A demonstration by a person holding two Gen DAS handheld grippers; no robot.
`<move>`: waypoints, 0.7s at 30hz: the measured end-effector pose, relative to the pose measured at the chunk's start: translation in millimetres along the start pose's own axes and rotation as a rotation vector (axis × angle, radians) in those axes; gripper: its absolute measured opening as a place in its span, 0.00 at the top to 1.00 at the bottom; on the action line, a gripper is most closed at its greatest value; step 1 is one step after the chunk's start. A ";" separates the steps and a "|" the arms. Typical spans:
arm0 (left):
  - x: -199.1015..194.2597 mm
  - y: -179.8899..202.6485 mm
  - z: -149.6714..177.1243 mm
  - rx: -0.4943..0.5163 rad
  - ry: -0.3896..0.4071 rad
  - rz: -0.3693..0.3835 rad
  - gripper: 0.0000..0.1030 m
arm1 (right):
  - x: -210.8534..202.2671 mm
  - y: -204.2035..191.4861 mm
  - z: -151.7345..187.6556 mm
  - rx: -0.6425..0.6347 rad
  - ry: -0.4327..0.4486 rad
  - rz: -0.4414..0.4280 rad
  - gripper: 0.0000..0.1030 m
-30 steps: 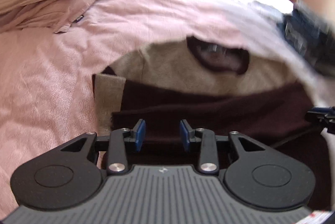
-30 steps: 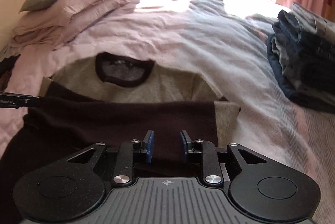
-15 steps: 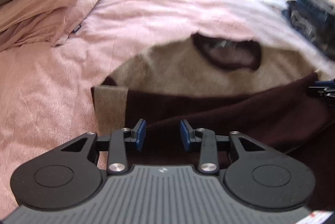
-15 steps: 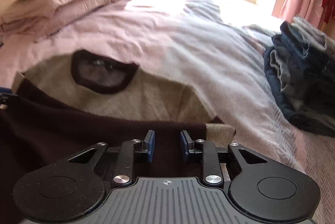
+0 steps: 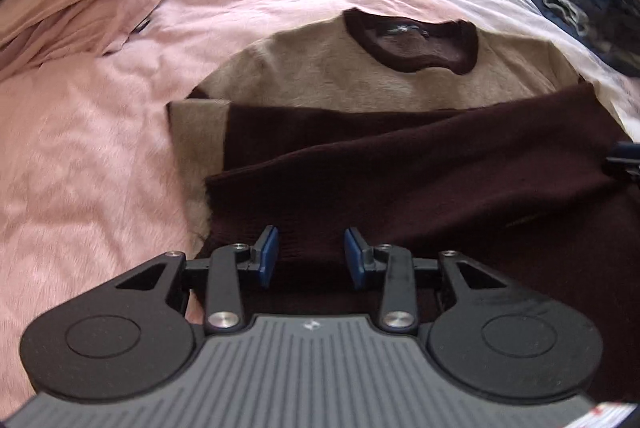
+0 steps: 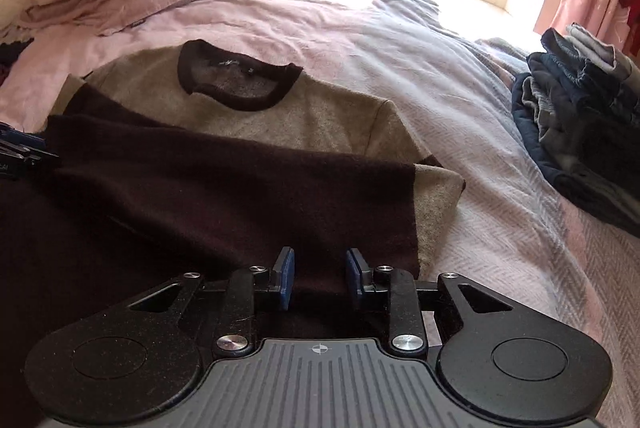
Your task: Fold large clothes
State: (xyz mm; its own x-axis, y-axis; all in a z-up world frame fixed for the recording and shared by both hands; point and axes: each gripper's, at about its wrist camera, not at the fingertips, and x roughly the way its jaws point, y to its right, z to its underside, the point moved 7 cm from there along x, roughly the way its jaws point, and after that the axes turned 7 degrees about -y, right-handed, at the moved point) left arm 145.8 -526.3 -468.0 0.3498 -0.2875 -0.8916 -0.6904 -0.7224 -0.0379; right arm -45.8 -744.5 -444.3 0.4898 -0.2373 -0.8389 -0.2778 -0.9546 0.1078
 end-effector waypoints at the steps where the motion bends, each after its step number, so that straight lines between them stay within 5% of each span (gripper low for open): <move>1: -8.9 -3.5 1.1 -0.032 -0.003 0.015 0.69 | -10.4 0.6 -1.0 0.012 0.005 -0.009 0.75; 5: -48.7 -7.4 8.6 -0.125 -0.038 0.033 0.64 | -54.5 -0.4 4.7 0.119 0.004 -0.110 0.75; 12: -97.0 18.5 52.7 -0.148 -0.160 0.048 0.56 | -89.8 -22.1 45.0 0.353 -0.172 -0.299 0.75; 21: -104.9 35.1 122.4 -0.170 -0.335 0.067 0.55 | -102.3 -33.0 100.4 0.371 -0.335 -0.313 0.75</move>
State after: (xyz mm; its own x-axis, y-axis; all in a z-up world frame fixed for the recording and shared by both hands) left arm 7.4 -444.5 -431.1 0.0619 -0.1368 -0.9887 -0.5804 -0.8108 0.0758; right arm -169.7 -670.7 -415.6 0.3238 0.1734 -0.9301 -0.4623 -0.8287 -0.3155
